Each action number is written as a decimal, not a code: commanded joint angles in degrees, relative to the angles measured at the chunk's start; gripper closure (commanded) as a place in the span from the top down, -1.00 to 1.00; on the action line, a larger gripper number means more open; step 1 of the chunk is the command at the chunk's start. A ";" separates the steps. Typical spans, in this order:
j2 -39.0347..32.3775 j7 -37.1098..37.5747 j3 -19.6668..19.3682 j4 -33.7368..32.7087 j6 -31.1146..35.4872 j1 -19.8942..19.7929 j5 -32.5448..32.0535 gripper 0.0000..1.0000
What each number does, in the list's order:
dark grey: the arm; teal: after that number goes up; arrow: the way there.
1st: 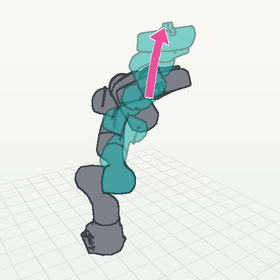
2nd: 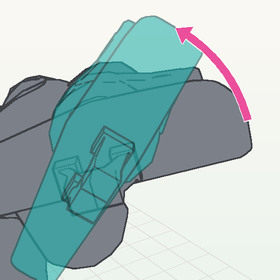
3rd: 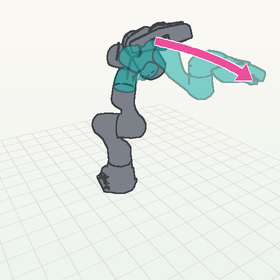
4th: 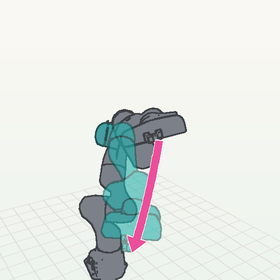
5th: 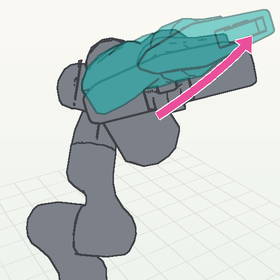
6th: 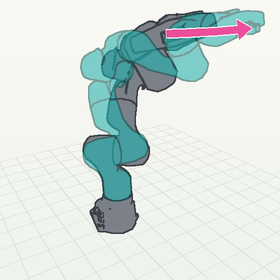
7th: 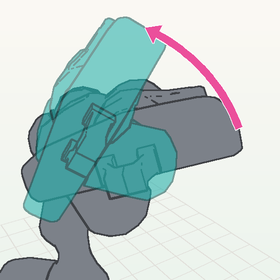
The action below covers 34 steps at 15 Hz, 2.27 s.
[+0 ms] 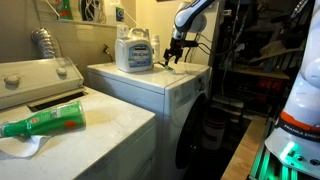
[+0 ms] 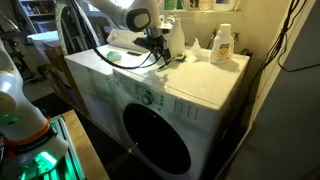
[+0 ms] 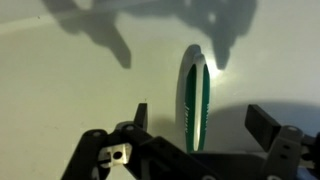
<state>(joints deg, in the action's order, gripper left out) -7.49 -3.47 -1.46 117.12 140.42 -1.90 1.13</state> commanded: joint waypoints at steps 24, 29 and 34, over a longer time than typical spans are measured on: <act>-9.28 -1.18 1.31 -8.25 2.44 -0.22 0.52 -0.92; -5.89 -0.67 0.85 -6.67 0.96 0.22 -1.22 -0.87; 0.82 0.82 0.24 -4.19 -3.02 0.60 -3.85 -0.87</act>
<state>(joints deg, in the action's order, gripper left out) -12.24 -3.70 -0.40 109.65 140.97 -1.70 -0.44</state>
